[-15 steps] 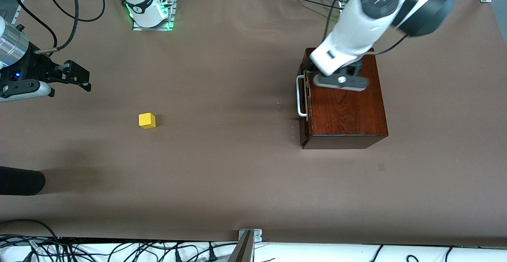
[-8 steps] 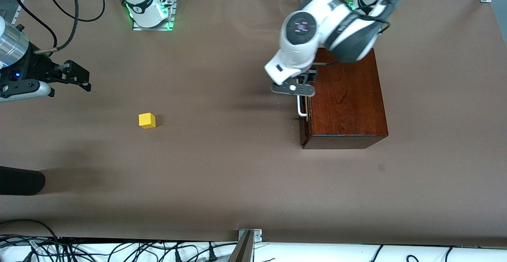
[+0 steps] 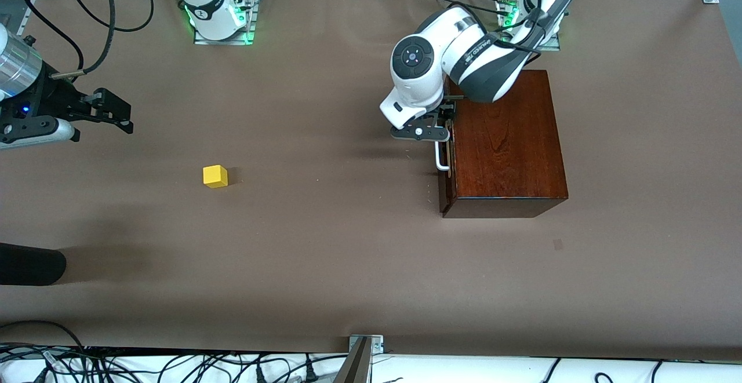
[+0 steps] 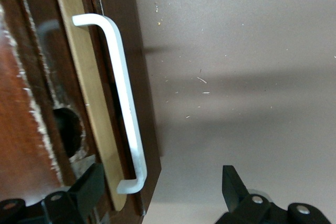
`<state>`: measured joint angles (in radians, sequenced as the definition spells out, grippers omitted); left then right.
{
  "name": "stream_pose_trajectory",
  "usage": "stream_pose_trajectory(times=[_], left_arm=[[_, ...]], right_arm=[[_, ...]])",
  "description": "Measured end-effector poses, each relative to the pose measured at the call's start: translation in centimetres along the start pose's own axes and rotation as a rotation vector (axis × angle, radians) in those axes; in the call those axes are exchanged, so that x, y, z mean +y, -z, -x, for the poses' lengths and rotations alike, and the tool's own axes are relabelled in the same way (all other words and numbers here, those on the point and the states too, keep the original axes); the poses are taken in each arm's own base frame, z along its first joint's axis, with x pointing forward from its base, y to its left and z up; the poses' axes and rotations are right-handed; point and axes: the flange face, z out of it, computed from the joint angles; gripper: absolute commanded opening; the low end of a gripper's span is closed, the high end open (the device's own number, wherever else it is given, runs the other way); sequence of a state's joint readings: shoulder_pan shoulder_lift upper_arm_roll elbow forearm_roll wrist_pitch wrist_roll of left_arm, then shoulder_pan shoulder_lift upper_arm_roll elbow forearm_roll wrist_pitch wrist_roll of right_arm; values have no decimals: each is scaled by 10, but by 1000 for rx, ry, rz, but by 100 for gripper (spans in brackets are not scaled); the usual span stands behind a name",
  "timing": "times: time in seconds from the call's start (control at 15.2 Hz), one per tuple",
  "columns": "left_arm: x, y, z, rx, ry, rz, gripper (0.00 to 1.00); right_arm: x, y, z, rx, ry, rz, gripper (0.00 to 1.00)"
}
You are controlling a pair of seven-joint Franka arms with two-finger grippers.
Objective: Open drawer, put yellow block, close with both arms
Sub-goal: 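Pull the drawer handle outward with the left gripper to open it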
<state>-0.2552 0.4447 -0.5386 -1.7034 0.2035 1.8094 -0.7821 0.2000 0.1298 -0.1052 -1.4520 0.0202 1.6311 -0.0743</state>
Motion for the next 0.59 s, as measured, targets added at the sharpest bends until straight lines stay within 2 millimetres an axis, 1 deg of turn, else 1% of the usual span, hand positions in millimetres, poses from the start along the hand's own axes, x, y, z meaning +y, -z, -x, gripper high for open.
stream_pose_trajectory(times=[0.2,0.39,0.59], left_arm=[[6,-14,-3,1,11,15,100],[6,-26,-8,30,-7,-26,100],[15,-40,-9,49,-25,-46,100]], right_arm=[[0,0,0,0,0,0,100],[0,0,0,0,0,0,100],[0,0,0,0,0,0,100]])
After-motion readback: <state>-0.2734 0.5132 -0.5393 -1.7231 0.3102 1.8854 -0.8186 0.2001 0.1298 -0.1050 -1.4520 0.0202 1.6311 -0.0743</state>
